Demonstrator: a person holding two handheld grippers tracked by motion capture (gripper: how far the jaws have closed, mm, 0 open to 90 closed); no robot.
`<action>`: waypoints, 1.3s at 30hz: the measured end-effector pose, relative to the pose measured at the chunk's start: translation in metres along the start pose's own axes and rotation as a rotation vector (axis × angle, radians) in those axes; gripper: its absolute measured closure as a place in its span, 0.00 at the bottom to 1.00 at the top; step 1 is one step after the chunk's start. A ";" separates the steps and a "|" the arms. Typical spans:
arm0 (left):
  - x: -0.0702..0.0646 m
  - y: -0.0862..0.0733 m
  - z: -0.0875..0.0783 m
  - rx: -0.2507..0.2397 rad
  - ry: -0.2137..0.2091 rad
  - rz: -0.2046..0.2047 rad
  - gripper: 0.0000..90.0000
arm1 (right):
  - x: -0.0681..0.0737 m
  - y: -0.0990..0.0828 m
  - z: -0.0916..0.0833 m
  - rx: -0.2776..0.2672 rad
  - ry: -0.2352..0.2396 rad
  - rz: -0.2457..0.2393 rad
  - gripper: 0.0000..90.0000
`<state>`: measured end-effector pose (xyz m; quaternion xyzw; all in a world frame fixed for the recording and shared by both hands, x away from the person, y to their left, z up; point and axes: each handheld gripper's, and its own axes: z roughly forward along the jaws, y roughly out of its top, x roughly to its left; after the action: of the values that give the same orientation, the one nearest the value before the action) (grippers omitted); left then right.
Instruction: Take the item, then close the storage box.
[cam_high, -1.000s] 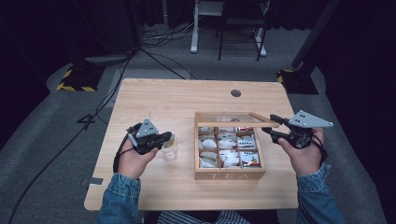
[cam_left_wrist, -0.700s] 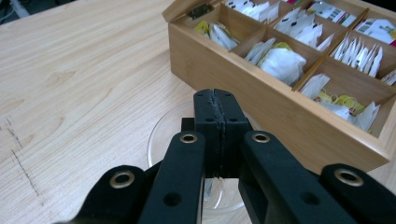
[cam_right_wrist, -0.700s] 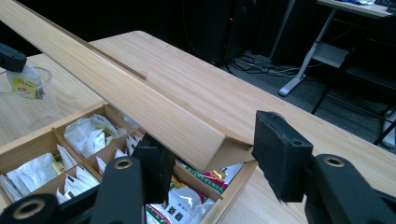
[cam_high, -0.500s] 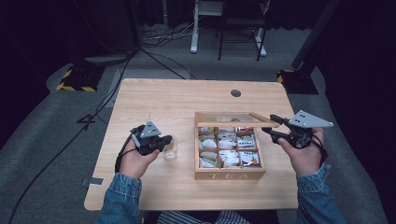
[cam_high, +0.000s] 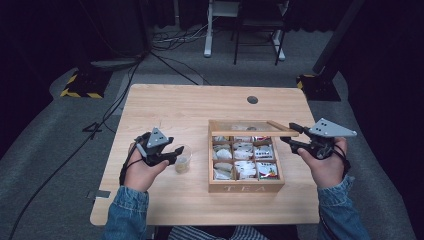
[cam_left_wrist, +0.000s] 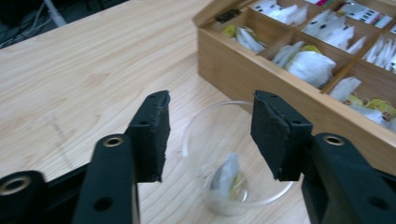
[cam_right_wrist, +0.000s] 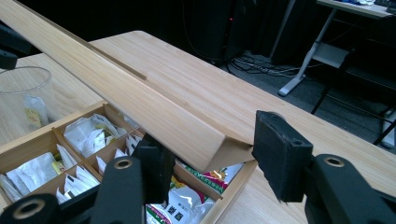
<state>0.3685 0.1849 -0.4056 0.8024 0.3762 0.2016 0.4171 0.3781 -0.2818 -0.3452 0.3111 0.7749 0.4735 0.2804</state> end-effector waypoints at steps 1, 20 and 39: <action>0.003 -0.001 -0.003 0.002 0.011 -0.003 0.49 | 0.000 0.000 0.000 0.001 0.001 0.000 0.55; 0.041 -0.037 -0.009 0.087 0.142 -0.049 0.38 | -0.002 -0.001 -0.001 0.007 0.016 0.007 0.55; 0.058 -0.071 0.013 0.196 0.161 -0.121 0.35 | 0.000 -0.002 -0.005 0.090 0.014 0.023 0.51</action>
<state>0.3829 0.2486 -0.4708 0.7964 0.4740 0.2021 0.3165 0.3743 -0.2849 -0.3450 0.3287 0.7937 0.4436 0.2553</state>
